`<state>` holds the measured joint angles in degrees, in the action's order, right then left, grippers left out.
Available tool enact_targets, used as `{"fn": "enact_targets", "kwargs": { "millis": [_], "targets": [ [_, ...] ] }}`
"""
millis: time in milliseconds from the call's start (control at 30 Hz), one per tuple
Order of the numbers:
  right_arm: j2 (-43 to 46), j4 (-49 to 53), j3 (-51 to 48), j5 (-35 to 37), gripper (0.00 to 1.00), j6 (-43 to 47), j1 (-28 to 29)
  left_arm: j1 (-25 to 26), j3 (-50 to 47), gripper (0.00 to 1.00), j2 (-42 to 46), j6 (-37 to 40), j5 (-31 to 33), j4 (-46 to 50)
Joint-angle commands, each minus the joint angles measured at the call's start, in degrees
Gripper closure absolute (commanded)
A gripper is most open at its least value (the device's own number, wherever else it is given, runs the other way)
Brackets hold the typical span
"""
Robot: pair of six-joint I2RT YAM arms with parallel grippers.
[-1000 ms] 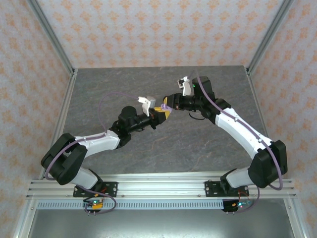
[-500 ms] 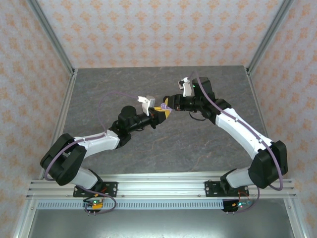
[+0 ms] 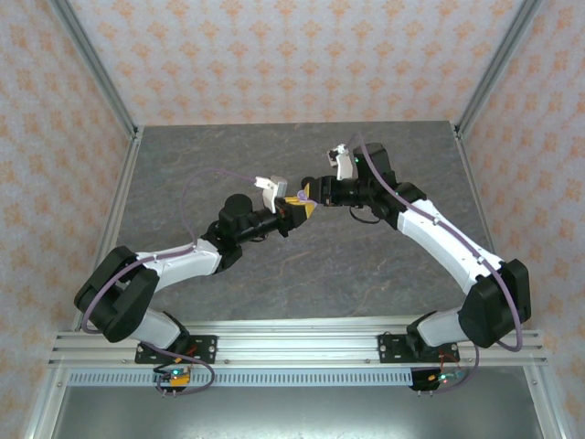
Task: Insert the wireless bluetooth earbuds into the charging case
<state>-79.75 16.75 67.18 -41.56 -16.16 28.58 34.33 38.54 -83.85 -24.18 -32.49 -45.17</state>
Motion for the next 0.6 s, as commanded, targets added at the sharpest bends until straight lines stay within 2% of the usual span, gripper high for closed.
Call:
{"fn": "enact_targets", "kwargs": {
  "millis": [0,167,400,567],
  "targets": [
    [2.0,1.7,1.0,-1.4,0.77,1.7,1.0,-0.6,2.1,0.88,2.1,0.0,1.5,-0.5],
    [2.4,2.1,1.1,-2.6,0.72,2.4,1.4,-0.5,2.6,0.88,2.6,1.2,0.4,0.5],
    [2.5,3.8,1.7,-2.7,0.7,3.8,1.7,-0.4,3.1,0.88,3.0,2.8,-0.4,2.3],
    [2.8,4.9,2.2,-2.5,0.63,4.2,1.7,0.3,3.5,0.88,3.6,5.9,-0.9,4.4]
  ]
}}
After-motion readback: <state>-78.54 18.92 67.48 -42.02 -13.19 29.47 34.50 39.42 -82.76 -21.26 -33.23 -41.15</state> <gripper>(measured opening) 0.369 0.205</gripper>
